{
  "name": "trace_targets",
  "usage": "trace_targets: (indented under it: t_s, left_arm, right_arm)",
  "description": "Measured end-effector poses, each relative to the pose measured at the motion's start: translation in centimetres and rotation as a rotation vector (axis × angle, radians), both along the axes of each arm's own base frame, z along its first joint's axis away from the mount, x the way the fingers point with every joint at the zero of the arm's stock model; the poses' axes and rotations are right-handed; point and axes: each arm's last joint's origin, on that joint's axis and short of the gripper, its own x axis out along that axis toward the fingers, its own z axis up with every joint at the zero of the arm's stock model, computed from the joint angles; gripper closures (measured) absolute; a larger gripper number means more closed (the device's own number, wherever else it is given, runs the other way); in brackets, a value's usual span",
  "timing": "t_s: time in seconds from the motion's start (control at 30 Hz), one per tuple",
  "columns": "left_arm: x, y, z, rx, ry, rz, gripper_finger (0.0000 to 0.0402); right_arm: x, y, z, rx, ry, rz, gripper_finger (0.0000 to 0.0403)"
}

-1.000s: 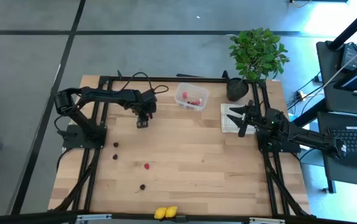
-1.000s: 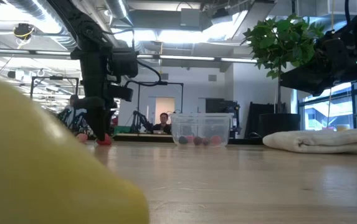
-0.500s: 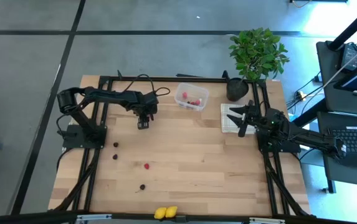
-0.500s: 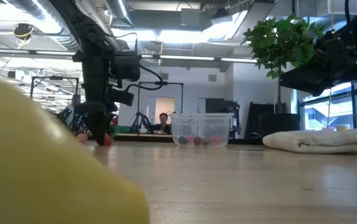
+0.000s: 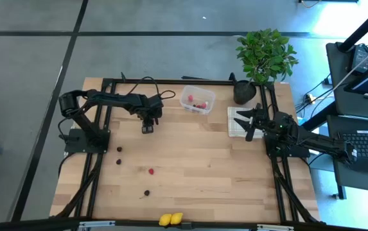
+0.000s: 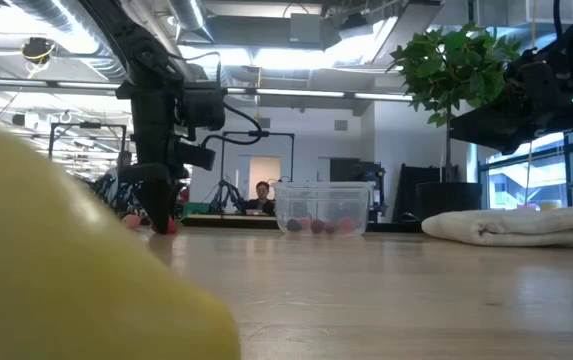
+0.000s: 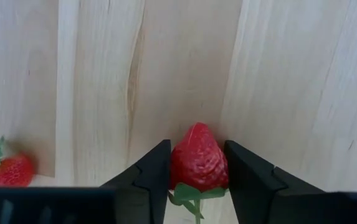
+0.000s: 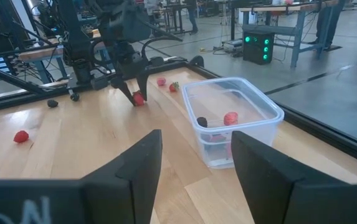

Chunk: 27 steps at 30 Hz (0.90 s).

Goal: Pick and placing Produce into tupperware
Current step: Put the bottom strawberry into the transparent container

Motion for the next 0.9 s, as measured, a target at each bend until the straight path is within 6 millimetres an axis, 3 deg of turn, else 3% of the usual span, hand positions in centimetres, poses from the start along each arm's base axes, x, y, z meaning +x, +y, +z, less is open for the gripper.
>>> trace_targets:
  t_s: [0.33, 0.63, 0.77, 0.9]
  left_arm:
    - [0.4, 0.2, 1.0, -0.068, 0.005, 0.054, 0.0281]
    - [4.1, 1.4, 6.8, -0.146, -0.228, 0.026, 0.0278]
    - [6.1, 2.3, 10.4, -0.079, -0.385, 0.004, 0.0280]
    - [8.0, 2.9, 13.3, 0.042, -0.425, 0.014, 0.0276]
  right_arm:
    - [0.0, 0.0, 0.0, 0.000, 0.000, 0.000, 0.0208]
    - [0.0, 0.0, 0.0, 0.000, -0.001, 0.000, 0.0208]
    - [0.0, 0.0, 0.0, 0.000, -0.001, 0.000, 0.0208]
    - [0.0, 0.0, 0.0, -0.001, -0.001, 0.000, 0.0208]
